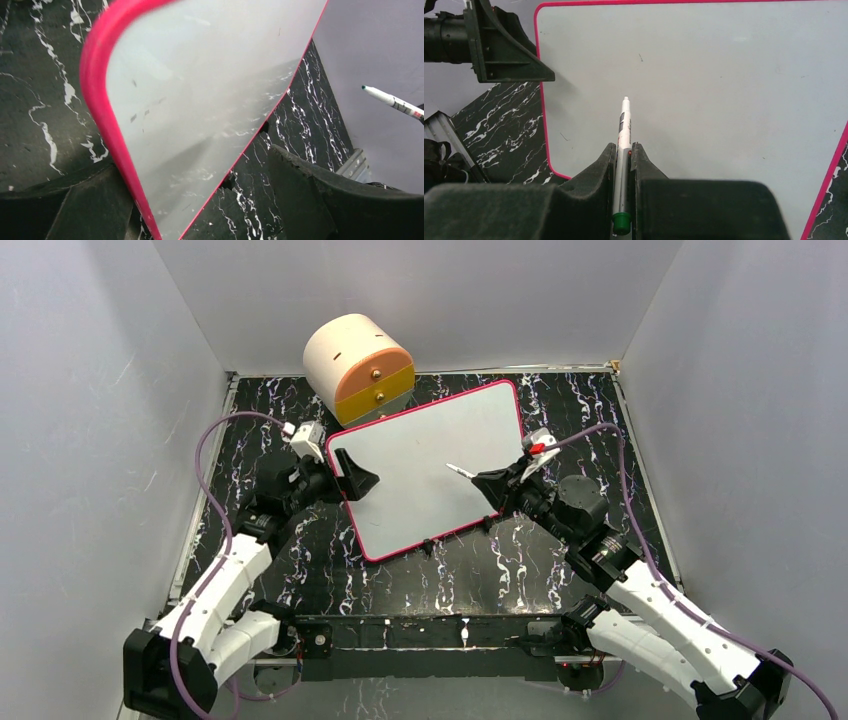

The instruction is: Write a sentence on the whiteboard

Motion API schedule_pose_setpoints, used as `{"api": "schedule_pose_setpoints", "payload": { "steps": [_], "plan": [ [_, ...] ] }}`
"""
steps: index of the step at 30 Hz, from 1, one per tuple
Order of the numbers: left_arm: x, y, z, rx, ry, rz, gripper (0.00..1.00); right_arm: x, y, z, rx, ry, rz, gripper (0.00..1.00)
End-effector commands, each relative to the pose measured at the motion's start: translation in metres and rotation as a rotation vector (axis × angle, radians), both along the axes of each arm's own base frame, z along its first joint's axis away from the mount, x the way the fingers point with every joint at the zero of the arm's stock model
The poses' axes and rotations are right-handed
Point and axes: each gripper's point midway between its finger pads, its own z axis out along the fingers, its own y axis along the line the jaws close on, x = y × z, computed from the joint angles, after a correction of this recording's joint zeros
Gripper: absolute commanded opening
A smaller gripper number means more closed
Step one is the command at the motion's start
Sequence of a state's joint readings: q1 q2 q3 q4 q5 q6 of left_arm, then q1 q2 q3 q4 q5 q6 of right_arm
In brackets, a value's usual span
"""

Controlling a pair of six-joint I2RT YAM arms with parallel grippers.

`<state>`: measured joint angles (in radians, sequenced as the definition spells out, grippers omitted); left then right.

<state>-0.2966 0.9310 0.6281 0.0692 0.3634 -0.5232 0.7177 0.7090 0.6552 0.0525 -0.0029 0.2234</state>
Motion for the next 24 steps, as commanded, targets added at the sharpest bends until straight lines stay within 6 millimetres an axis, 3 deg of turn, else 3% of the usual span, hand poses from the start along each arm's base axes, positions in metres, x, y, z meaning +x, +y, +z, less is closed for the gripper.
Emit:
{"api": "schedule_pose_setpoints", "payload": {
  "steps": [1, 7, 12, 20, 24],
  "plan": [
    [0.016, 0.006, 0.023, 0.041, -0.080, -0.034, 0.90, -0.004, 0.005, 0.041, 0.041, -0.101, 0.047, 0.00],
    [0.036, 0.017, 0.043, 0.012, -0.119, -0.075, 0.86, -0.005, 0.013, 0.040, 0.030, -0.095, 0.086, 0.00],
    [0.039, 0.003, 0.053, -0.070, -0.145, -0.160, 0.82, -0.005, 0.016, 0.039, 0.020, -0.096, 0.102, 0.00],
    [0.029, -0.003, 0.059, -0.084, -0.173, -0.235, 0.59, -0.004, 0.019, 0.039, 0.014, -0.097, 0.115, 0.00],
    [0.028, -0.006, 0.063, -0.110, -0.176, -0.247, 0.55, -0.005, 0.022, 0.039, 0.014, -0.096, 0.127, 0.00]
  ]
}}
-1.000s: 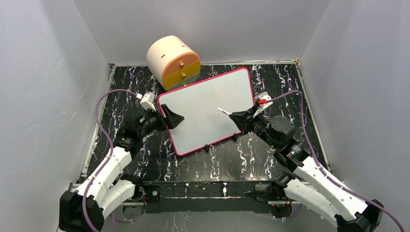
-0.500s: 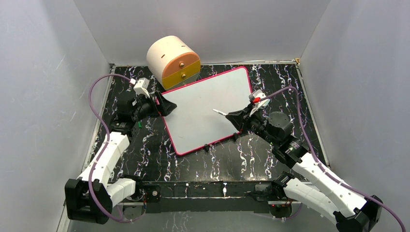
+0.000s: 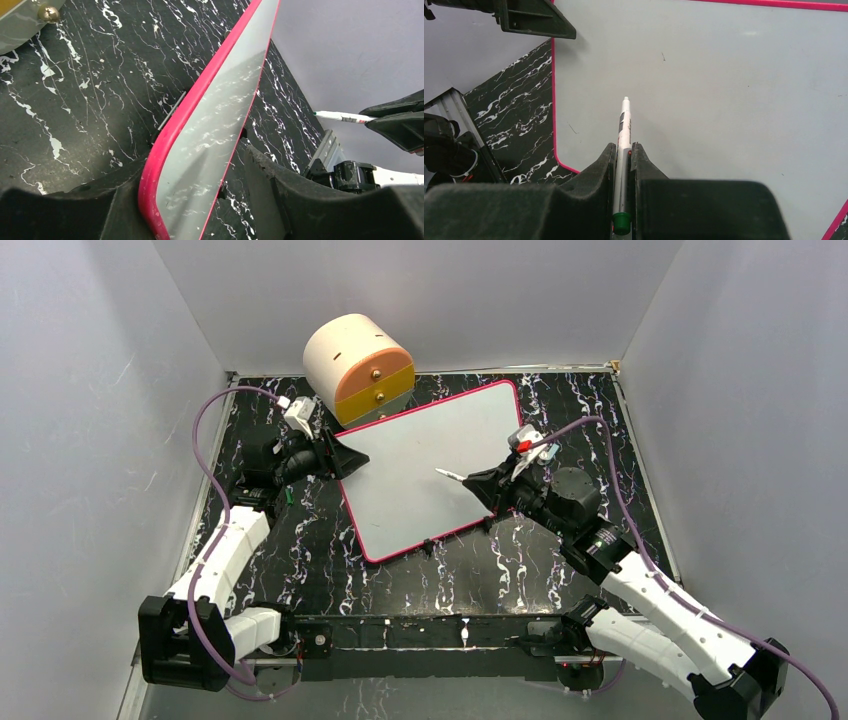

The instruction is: Write a sentence on the whiteboard

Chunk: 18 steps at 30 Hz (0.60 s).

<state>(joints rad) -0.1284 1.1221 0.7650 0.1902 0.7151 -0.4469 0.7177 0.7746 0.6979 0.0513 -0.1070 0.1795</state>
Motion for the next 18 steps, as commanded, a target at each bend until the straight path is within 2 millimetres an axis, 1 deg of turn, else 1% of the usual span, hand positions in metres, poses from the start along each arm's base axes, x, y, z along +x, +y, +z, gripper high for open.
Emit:
{"api": "schedule_pose_setpoints", "payload": {
  "steps": [1, 4, 8, 9, 14, 18],
  "plan": [
    [-0.006, -0.007, 0.028, -0.042, -0.087, -0.067, 0.52, 0.000, 0.004, 0.038, 0.057, -0.083, 0.024, 0.00],
    [-0.006, -0.008, 0.024, -0.051, -0.083, -0.069, 0.45, 0.001, 0.006, 0.039, 0.056, -0.081, 0.026, 0.00],
    [-0.005, -0.006, 0.019, -0.018, -0.079, -0.066, 0.31, 0.002, 0.010, 0.040, 0.058, -0.074, 0.039, 0.00],
    [-0.006, -0.005, 0.018, -0.005, -0.080, -0.065, 0.28, 0.002, 0.011, 0.040, 0.059, -0.073, 0.043, 0.00],
    [-0.008, -0.004, 0.019, 0.013, -0.102, -0.071, 0.28, 0.003, 0.018, 0.041, 0.057, -0.069, 0.059, 0.00],
    [-0.017, -0.005, 0.012, 0.016, -0.095, -0.094, 0.24, 0.003, 0.025, 0.042, 0.051, -0.066, 0.081, 0.00]
  ]
}}
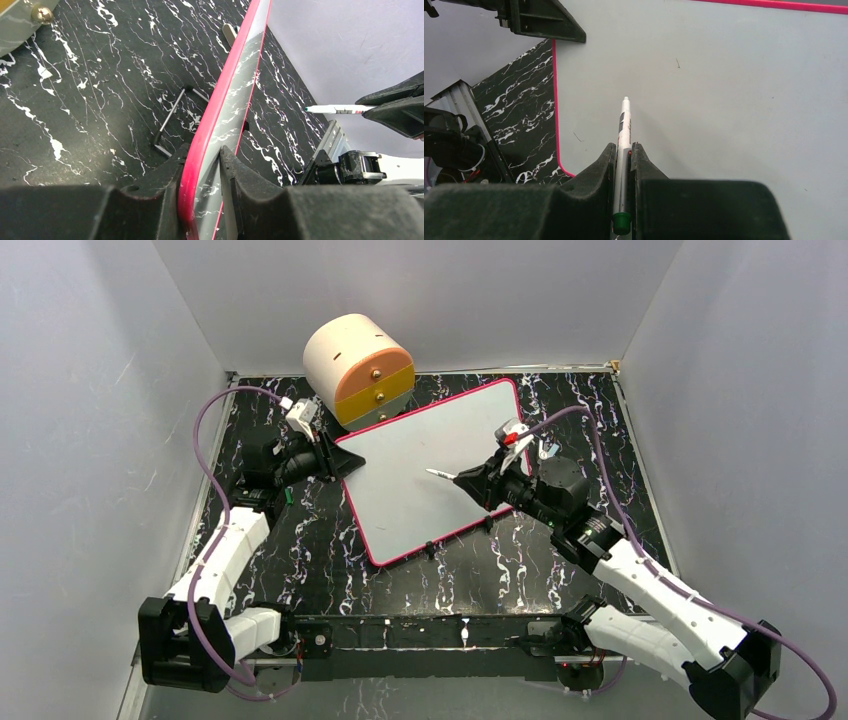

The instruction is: Write a sentence on the whiteboard

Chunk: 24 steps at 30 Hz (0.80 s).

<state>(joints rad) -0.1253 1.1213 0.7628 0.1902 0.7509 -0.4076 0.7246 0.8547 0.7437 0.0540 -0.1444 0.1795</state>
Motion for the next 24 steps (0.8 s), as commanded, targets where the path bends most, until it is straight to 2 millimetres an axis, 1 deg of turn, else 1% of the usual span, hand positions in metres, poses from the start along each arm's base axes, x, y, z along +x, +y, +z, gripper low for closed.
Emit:
{"api": "schedule_pose_setpoints", "payload": {
  "steps": [1, 2, 4, 5, 9, 13, 16, 17, 21, 24],
  "plan": [
    [-0.015, -0.003, 0.009, 0.005, -0.062, -0.058, 0.23, -0.001, 0.012, 0.043, 0.068, -0.088, 0.039, 0.00],
    [-0.017, -0.002, 0.006, 0.008, -0.058, -0.056, 0.20, -0.002, 0.015, 0.044, 0.067, -0.089, 0.046, 0.00],
    [-0.022, -0.002, 0.001, 0.012, -0.053, -0.062, 0.10, -0.001, 0.018, 0.045, 0.064, -0.092, 0.045, 0.00],
    [-0.023, -0.002, 0.000, 0.014, -0.054, -0.065, 0.08, 0.000, 0.019, 0.046, 0.060, -0.094, 0.040, 0.00],
    [-0.026, 0.001, -0.007, 0.047, -0.052, -0.065, 0.06, 0.000, 0.027, 0.046, 0.024, -0.099, 0.034, 0.00],
    [-0.029, 0.006, -0.020, 0.097, -0.059, -0.061, 0.06, -0.004, 0.036, 0.048, -0.011, -0.121, 0.028, 0.00],
    [-0.033, 0.004, -0.031, 0.086, -0.080, -0.071, 0.06, -0.002, 0.039, 0.045, -0.046, -0.132, -0.011, 0.00],
    [-0.032, 0.004, -0.033, 0.080, -0.086, -0.069, 0.04, -0.002, 0.041, 0.045, -0.053, -0.136, -0.019, 0.00],
    [-0.035, 0.008, -0.044, 0.118, -0.044, -0.060, 0.03, -0.002, 0.046, 0.042, -0.088, -0.155, -0.048, 0.00],
    [-0.033, 0.012, -0.046, 0.150, -0.046, -0.049, 0.01, -0.002, 0.051, 0.038, -0.119, -0.172, -0.068, 0.00]
  ]
}}
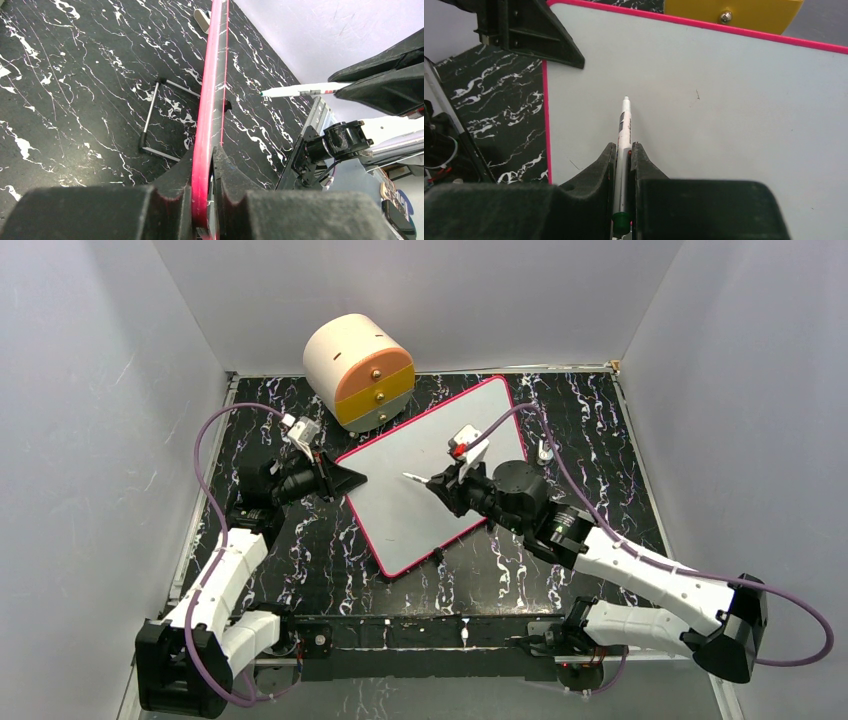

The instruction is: Write a sentence on the whiteboard

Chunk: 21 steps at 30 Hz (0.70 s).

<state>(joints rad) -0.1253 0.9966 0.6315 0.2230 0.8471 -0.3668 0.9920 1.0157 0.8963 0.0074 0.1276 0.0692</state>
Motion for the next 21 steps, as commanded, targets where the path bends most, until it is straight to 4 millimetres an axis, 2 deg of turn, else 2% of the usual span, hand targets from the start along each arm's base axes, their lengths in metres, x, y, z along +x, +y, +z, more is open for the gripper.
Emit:
{"api": "schedule_pose_setpoints", "payload": {
  "steps": [1, 6, 18, 21],
  "plan": [
    [0.007, 0.016, -0.036, 0.157, -0.003, 0.054, 0.00, 0.008, 0.004, 0.029, 0.011, -0.102, -0.068, 0.00],
    [0.007, 0.018, -0.044, 0.180, 0.005, 0.054, 0.00, 0.002, 0.014, 0.026, -0.040, -0.154, -0.082, 0.00],
    [0.008, 0.030, -0.062, 0.286, -0.004, 0.062, 0.00, -0.022, 0.049, 0.037, -0.116, -0.371, -0.054, 0.00],
    [0.006, 0.033, -0.072, 0.304, 0.031, 0.071, 0.00, -0.023, 0.055, 0.037, -0.127, -0.396, -0.046, 0.00]
  ]
}}
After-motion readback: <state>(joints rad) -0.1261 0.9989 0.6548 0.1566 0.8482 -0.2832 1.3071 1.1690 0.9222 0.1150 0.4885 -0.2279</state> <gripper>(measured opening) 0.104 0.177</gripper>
